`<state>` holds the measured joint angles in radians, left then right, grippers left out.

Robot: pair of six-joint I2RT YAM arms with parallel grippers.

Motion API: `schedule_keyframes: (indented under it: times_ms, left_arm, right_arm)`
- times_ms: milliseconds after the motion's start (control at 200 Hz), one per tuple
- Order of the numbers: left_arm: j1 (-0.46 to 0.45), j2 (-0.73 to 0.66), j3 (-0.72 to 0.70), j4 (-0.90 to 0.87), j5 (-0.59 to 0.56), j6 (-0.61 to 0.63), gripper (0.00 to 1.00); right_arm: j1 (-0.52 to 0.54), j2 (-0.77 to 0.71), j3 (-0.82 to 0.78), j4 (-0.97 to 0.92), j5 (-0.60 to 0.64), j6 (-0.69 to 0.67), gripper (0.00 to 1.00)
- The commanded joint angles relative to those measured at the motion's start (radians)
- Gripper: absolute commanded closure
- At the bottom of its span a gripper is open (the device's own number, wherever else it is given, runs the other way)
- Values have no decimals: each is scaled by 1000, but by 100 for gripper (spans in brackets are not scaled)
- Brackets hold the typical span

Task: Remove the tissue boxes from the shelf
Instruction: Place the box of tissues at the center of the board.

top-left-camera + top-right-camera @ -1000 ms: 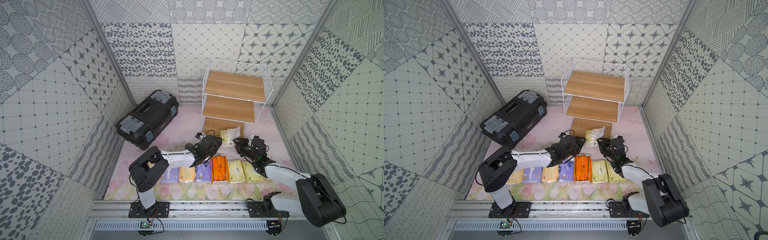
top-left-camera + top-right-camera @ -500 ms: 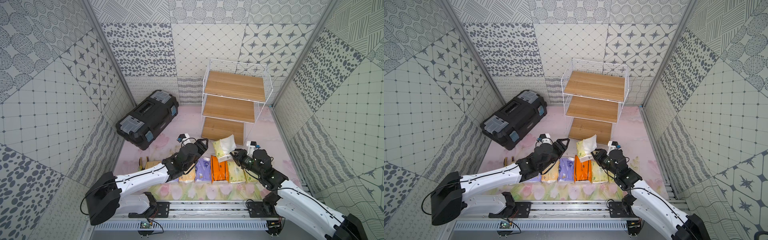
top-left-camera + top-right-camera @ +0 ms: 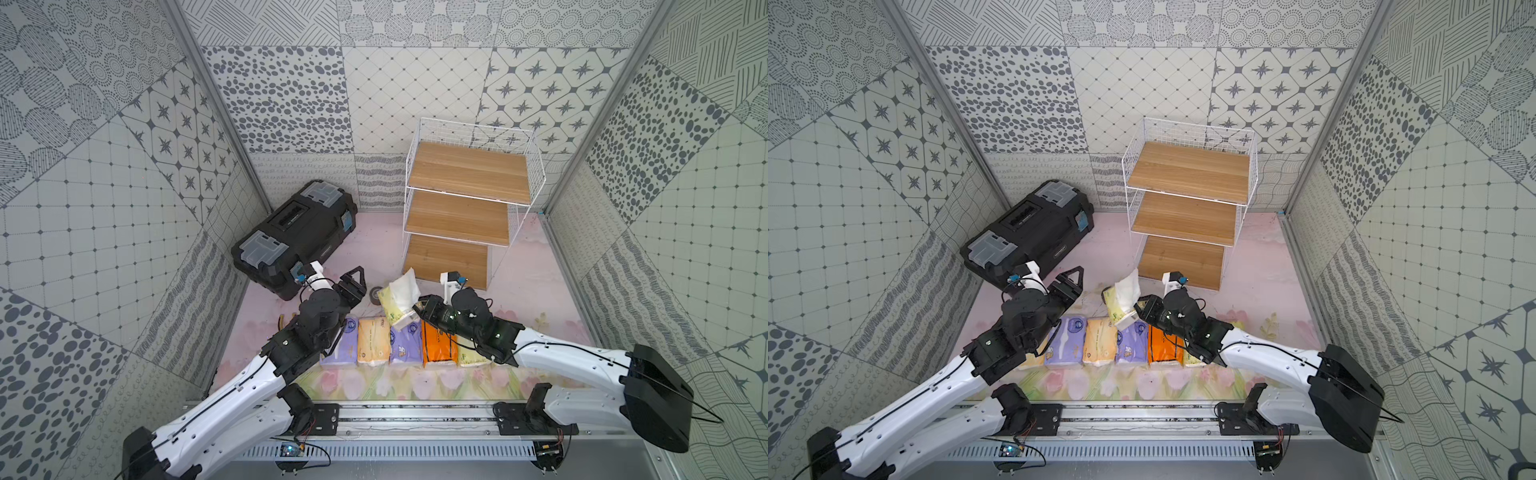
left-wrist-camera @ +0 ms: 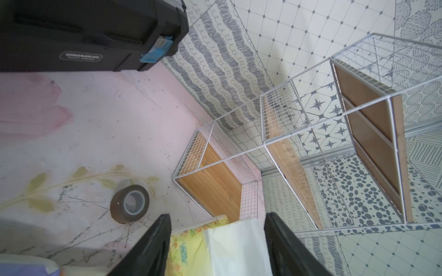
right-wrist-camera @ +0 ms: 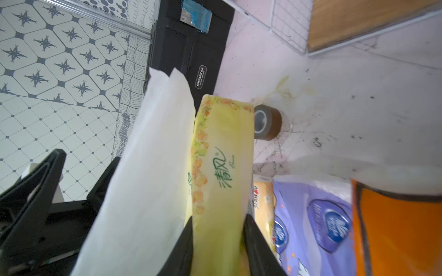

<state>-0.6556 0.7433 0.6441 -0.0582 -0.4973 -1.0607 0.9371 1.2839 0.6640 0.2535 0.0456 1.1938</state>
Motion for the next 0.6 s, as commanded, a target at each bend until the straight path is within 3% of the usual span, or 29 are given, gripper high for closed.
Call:
schedule_keyframes:
  times_ms: [0,140,380,595]
  left_arm:
    - [65,-97,-5,-208,-69,98,33]
    - [71,-167,-26,-207,-56,135,34]
    - [72,-253,-35,-293,-129,140,33]
    - [72,-305,-62,-334,-170,113,33]
  right_arm:
    - [26,115,101,175,43,-1,71]
    - [45,303,237,211,65,42,72]
    - [58,566,471,210,84,117,68]
    - [86,722,623,112,203,184,69]
